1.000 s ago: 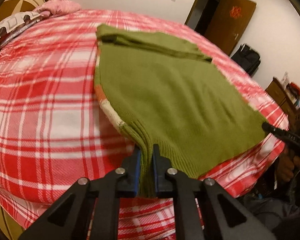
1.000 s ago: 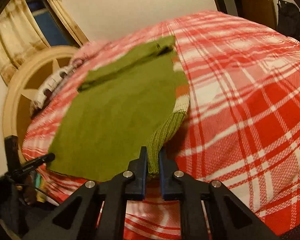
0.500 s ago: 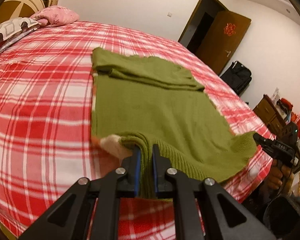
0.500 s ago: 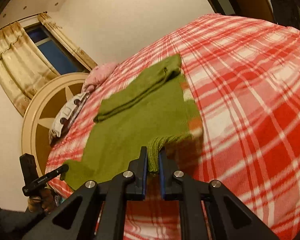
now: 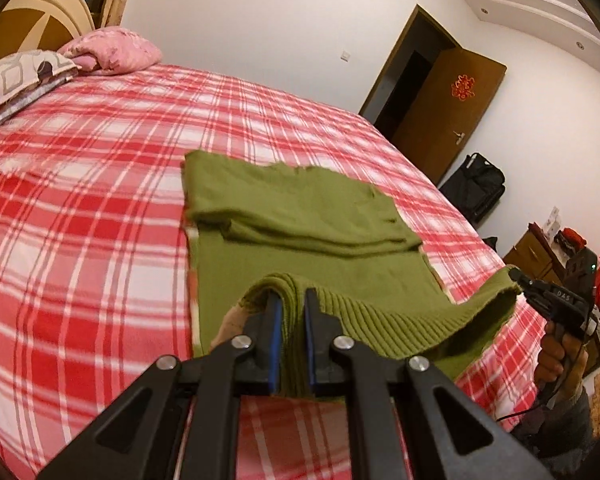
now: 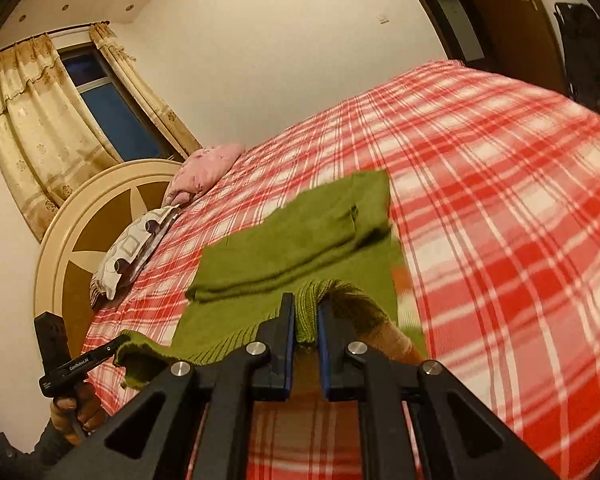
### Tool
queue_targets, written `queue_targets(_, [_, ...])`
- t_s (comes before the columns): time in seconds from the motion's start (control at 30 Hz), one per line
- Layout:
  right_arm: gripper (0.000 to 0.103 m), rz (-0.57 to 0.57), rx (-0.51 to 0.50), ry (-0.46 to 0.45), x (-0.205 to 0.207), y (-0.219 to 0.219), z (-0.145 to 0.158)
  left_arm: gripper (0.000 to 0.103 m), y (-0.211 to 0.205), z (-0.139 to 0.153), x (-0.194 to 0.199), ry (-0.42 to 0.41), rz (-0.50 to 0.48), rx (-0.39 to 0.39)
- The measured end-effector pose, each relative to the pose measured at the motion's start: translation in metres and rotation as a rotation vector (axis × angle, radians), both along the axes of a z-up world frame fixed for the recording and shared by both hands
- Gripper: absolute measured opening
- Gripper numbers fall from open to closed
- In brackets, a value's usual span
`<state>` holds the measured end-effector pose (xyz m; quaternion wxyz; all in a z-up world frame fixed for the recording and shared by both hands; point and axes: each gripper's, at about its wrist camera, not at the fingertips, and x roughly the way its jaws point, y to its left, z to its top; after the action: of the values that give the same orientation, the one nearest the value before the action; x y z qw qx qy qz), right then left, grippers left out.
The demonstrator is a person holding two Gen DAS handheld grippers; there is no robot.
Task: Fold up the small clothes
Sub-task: 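Lift the hem with both tools and fold it up toward the collar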
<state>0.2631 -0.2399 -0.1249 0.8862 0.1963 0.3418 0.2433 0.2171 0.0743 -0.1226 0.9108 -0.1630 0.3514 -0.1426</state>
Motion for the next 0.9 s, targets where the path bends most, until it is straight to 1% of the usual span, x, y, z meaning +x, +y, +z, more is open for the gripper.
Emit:
queue_targets(0.07, [0.009, 0.002, -0.006, -0.006, 0.012, 0.005, 0.004, 0.01, 0.004, 0.002, 0.015, -0.004, 0.011, -0.01])
queue_targets(0.17, [0.009, 0.001, -0.021, -0.018, 0.038, 0.015, 0.014, 0.01, 0.008, 0.005, 0.032, -0.014, 0.022, -0.004])
queue_targets(0.33, [0.009, 0.002, -0.054, -0.037, 0.077, 0.034, 0.026, 0.01, 0.019, 0.003, 0.068, 0.006, 0.042, -0.024])
queue_targets(0.5, [0.009, 0.008, -0.089, -0.046, 0.114, 0.052, 0.031, 0.01, 0.028, 0.005, 0.103, 0.008, 0.061, -0.033])
queue_targets(0.67, [0.009, 0.006, -0.113, -0.047, 0.15, 0.064, 0.03, 0.01, 0.033, 0.002, 0.142, 0.035, 0.069, -0.033])
queue_targets(0.77, [0.009, -0.006, -0.129, -0.031, 0.174, 0.068, 0.024, 0.01, 0.03, -0.001, 0.162, 0.045, 0.063, -0.013])
queue_targets(0.9, [0.009, -0.023, -0.157, -0.007, 0.204, 0.072, 0.012, 0.01, 0.029, -0.008, 0.187, 0.071, 0.063, -0.022])
